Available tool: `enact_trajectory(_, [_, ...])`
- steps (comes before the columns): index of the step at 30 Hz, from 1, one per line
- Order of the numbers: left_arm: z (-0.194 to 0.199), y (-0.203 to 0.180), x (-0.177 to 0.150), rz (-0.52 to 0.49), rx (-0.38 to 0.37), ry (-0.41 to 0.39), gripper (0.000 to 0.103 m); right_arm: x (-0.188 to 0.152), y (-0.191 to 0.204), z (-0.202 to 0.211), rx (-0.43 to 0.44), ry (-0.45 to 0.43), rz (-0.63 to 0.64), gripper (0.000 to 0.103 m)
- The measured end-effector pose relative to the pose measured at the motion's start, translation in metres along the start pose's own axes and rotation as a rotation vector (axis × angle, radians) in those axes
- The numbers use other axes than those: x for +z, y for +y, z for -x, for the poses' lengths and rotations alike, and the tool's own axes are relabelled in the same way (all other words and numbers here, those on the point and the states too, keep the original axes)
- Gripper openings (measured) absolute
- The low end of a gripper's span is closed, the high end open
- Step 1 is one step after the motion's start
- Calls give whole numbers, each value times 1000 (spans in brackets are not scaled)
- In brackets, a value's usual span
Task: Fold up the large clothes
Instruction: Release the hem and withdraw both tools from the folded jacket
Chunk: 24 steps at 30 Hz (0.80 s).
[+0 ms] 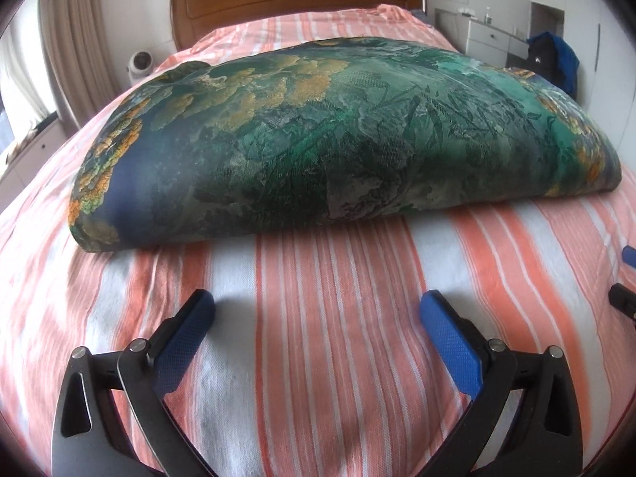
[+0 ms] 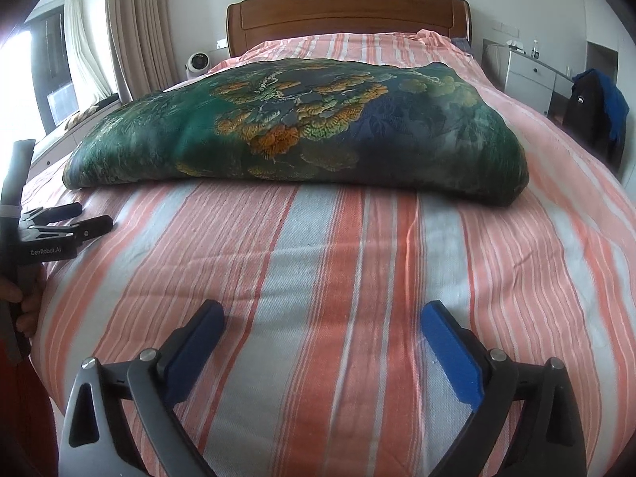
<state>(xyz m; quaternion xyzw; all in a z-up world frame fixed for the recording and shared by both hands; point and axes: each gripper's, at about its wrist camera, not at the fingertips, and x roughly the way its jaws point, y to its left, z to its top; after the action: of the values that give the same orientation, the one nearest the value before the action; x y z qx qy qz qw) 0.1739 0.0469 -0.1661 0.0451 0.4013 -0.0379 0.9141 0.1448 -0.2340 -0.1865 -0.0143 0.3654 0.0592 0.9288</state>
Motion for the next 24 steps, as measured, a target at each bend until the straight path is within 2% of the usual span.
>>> enact_trajectory(9, [5,-4,-5,-2,18,4,103,-4,7,-1,-15,-4,14,102])
enact_trajectory(12, [11,-6,-1,-16,26,44,102,-5,9,0,-20,-7,17,102])
enact_trajectory(14, [14,-8,8,-35,5,93,102,-7,10,-1,-24,-9,21,102])
enact_trajectory(16, [23,-8,27,-43,-33,97,102,-7,11,-1,-25,-11,22,102])
enact_trajectory(20, [48,-9,83,-22,-61,-25,102,-8,11,-1,-25,-13,22,103])
enact_trajectory(24, [44,-18,145,-4,-62,-105,102,-7,11,0,-25,-12,22,103])
